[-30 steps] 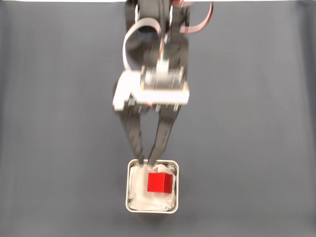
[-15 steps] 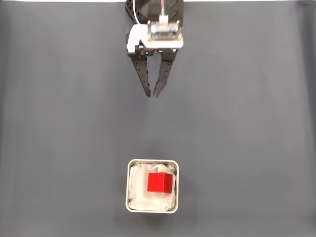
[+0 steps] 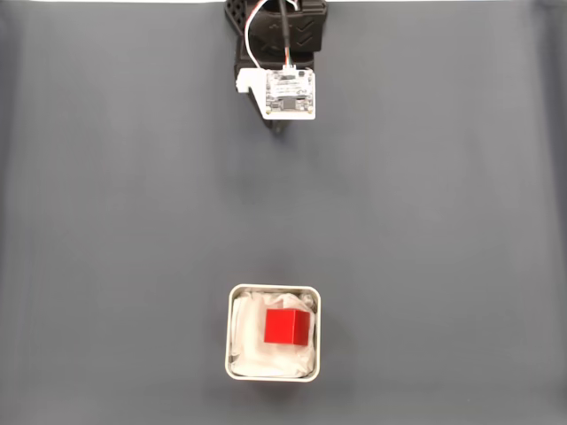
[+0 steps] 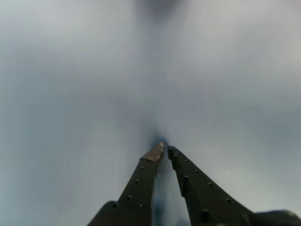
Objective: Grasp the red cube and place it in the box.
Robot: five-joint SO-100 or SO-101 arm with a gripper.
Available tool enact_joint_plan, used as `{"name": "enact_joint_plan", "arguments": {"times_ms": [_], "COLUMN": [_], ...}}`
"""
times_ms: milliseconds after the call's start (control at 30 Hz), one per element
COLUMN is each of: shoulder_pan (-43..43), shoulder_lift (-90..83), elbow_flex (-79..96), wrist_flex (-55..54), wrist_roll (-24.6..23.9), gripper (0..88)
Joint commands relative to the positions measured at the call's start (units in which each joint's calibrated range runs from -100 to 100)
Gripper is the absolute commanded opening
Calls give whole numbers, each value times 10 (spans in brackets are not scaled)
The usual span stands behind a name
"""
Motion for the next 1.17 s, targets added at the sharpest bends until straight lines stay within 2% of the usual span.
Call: {"name": "enact_joint_plan", "arguments": {"times_ms": [0, 1133], "shoulder_pan": [1, 7], "shoulder_lift": [-7, -7], "elbow_flex": [5, 5], "wrist_flex": [39, 40], "wrist_roll": [-8, -2], "gripper": [0, 3]}}
